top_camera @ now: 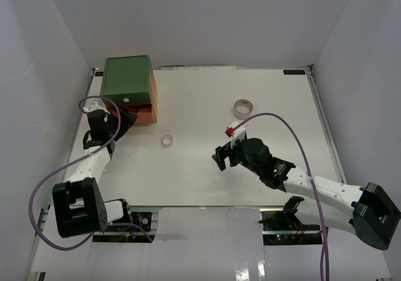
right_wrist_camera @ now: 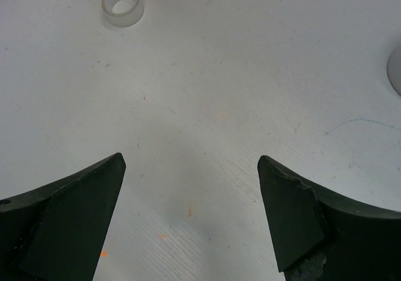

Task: Sort the stationery into containers
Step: Close the drawer in the storage box.

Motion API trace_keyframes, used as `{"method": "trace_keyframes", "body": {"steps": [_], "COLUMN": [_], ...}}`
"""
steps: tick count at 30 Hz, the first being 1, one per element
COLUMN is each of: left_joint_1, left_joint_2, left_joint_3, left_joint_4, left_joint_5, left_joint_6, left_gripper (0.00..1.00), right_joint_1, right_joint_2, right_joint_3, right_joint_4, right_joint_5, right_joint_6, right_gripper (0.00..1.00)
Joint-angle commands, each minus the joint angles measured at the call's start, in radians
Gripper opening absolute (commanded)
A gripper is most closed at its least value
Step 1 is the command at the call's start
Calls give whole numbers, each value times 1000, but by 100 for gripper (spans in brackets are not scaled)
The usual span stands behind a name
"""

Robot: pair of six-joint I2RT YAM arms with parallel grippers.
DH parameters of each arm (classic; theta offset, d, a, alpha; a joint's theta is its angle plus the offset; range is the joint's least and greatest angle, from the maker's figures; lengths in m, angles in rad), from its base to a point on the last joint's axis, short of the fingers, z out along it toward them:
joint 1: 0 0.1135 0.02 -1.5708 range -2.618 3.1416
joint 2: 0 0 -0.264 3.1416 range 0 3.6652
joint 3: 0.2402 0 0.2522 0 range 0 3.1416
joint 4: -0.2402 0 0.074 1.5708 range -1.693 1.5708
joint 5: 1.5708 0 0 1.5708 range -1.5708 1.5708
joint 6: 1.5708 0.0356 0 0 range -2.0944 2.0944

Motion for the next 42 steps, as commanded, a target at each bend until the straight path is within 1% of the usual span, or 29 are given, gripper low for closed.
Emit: {"method": "trace_keyframes", "body": {"steps": [1,12,21,25,33,42], "left_joint_1": [2,2,2,1,2,2], "left_joint_2": [35,92,136,136,127,129], "left_joint_3": [55,76,70,46,17,-19], "left_joint_4": [103,187,253,327,382,485], "left_joint_5": [7,-30,-7,5,32,87], "left_joint_6": [-29,-52,-83,-86,-89,-108], "left_gripper": [88,88,89,88,88,86], "right_joint_1": [2,2,2,2,2,2], "right_joint_2": [-6,-15,-21,-20,-23,-14], "right_joint_3": [-8,-7,-8,-11,-19,-19], "right_joint_4": [48,48,46,46,46,46], "right_joint_5": [11,11,10,10,10,-1], "right_joint_6": [-15,-18,-17,-15,-17,-20], "right_gripper": [92,92,92,92,92,93]}}
